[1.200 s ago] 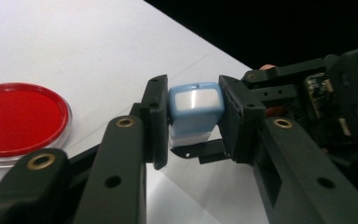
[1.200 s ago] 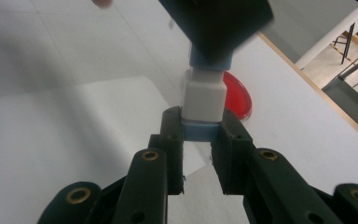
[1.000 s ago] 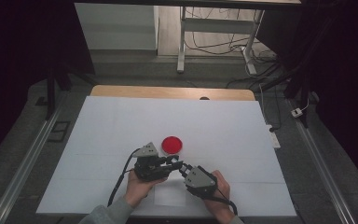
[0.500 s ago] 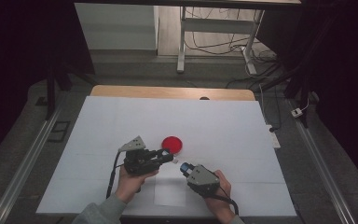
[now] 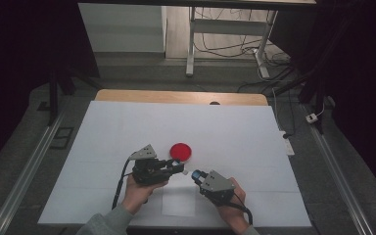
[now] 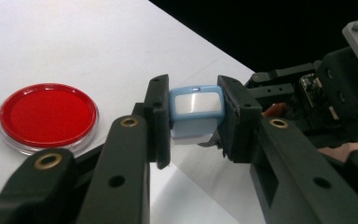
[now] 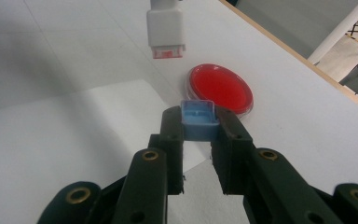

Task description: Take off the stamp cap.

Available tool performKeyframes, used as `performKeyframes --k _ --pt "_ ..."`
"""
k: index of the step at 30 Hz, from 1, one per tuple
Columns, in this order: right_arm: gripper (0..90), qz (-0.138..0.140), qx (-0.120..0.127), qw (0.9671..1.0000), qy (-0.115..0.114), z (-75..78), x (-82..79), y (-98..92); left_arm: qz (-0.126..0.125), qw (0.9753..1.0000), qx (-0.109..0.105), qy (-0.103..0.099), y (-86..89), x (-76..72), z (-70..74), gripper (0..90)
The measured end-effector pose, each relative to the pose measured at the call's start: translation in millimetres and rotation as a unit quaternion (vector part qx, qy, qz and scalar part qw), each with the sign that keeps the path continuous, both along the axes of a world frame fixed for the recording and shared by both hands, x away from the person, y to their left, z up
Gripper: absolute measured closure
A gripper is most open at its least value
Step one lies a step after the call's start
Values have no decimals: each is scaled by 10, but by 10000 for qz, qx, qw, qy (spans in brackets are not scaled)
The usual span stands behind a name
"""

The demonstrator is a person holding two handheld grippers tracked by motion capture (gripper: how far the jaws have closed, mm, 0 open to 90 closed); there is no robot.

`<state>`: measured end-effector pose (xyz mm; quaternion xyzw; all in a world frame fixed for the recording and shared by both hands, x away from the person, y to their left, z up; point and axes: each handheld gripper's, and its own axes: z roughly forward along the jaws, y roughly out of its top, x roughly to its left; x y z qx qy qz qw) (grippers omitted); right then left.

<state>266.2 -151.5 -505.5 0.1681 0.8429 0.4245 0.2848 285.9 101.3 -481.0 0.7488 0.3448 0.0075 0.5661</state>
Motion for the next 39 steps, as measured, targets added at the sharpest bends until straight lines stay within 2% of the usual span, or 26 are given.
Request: performKeyframes --k 9,12,21,27,39 --pt "742 -67 131 9998 145 7 27 -110 30 9998 177 -65 70 -8 12 670" --pt "742 -96 213 9995 190 4 36 -145 56 9998 185 -75 88 -12 17 670" --pt "741 -191 239 9993 219 -9 54 -251 128 9997 176 -78 169 -16 29 670" --pt "741 -332 301 9987 255 -3 59 -393 173 9997 124 -78 239 -29 43 670" --pt "741 -610 437 9966 351 2 50 -726 215 9996 150 -100 307 -35 47 669"
